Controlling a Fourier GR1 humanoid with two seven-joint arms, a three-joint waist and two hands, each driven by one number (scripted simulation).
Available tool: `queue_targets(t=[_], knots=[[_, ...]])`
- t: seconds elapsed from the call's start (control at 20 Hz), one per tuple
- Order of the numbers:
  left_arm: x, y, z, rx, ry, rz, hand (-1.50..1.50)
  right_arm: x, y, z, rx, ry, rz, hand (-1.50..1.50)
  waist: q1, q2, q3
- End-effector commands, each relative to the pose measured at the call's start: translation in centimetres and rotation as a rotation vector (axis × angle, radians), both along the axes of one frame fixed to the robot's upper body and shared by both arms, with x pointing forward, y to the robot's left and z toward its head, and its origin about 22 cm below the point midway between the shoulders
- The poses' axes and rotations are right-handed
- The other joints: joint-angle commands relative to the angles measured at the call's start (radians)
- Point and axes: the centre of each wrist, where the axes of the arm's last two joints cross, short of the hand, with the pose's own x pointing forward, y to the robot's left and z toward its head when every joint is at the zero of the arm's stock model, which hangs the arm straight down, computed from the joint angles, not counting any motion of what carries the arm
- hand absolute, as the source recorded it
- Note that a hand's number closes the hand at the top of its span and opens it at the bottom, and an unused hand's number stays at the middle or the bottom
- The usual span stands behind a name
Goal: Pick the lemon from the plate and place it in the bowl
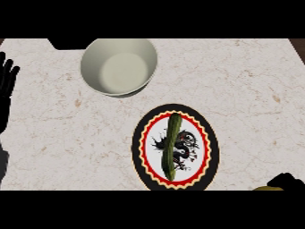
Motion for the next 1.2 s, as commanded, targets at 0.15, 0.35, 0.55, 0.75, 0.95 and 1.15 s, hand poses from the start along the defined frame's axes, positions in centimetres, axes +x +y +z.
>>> queue_targets(t=[0.15,0.35,0.55,0.75,0.95,1.15], knots=[[-0.5,-1.6,-1.1,0.004,-0.001,-0.018,0.0,-2.9,2.3,7.2,0.034,-0.194,0.007,1.5,0.027,0.003,-0.001],[0.0,-0.5,-2.1,-0.005,0.016,-0.023,0.0,-2.4,3.6,9.2,-0.01,-0.315,0.083,1.5,0.03,0.006,-0.005],[0.8,-1.9,0.2,0.006,-0.016,-0.038,0.0,-1.8,5.1,10.7,0.086,-0.427,0.178,1.5,0.038,0.004,-0.002],[0.7,-1.3,-0.8,-0.002,-0.004,-0.041,0.0,-0.1,7.0,11.5,0.17,-0.532,0.246,1.5,0.056,0.009,-0.004],[1.9,-1.5,1.4,-0.007,-0.019,-0.058,0.0,2.1,8.4,11.8,0.212,-0.504,0.251,1.5,0.062,0.013,-0.003],[2.4,-1.4,1.2,-0.003,-0.003,-0.077,0.0,5.7,9.7,12.9,0.255,-0.511,0.255,1.5,0.069,0.017,-0.003]])
